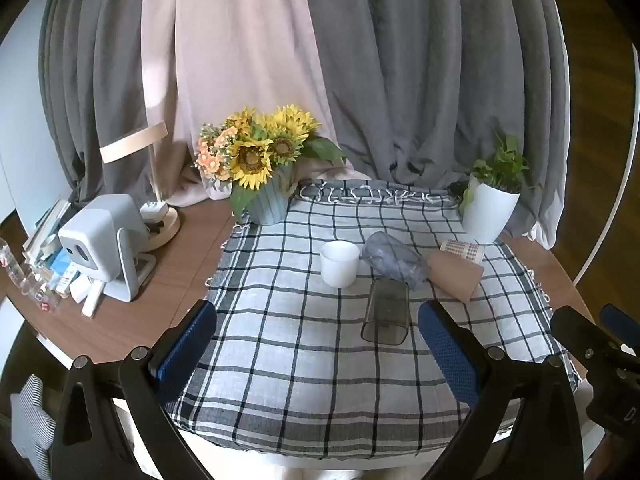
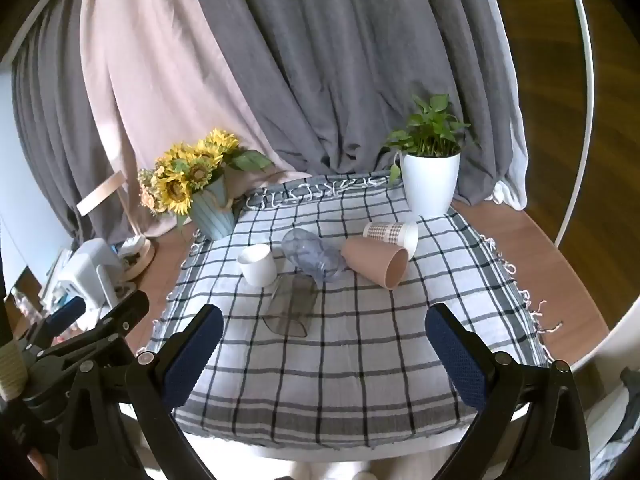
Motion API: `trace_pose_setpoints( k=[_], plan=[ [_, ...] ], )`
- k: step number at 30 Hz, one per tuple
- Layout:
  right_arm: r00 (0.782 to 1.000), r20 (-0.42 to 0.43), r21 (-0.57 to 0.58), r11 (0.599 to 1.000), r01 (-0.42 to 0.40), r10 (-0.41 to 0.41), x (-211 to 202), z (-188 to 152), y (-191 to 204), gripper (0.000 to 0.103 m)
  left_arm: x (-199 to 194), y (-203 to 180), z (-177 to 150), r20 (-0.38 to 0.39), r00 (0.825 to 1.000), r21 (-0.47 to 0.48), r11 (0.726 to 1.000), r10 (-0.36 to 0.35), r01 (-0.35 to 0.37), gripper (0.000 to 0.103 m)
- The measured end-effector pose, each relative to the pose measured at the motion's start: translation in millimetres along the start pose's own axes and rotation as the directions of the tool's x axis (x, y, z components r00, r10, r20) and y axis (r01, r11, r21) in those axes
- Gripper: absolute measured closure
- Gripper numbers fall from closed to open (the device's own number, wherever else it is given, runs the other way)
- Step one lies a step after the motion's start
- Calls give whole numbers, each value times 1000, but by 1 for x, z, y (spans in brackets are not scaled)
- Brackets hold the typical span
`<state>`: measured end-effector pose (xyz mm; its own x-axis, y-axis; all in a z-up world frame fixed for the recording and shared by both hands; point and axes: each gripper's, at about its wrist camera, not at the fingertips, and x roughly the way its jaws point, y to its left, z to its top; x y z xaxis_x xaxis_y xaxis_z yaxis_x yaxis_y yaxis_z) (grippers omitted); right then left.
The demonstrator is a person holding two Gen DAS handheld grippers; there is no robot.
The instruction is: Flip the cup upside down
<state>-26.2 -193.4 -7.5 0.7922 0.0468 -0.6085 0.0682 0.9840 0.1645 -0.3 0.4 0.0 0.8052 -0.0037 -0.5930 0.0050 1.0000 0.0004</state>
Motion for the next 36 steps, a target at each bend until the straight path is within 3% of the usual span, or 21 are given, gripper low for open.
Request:
trace_pose_setpoints(
  k=[36],
  plan=[
    [1000,-6,-2,1000,3,-3,1,4,2,1,-2,-10,1,-7,1000,8,1000,3,-3,0]
  ],
)
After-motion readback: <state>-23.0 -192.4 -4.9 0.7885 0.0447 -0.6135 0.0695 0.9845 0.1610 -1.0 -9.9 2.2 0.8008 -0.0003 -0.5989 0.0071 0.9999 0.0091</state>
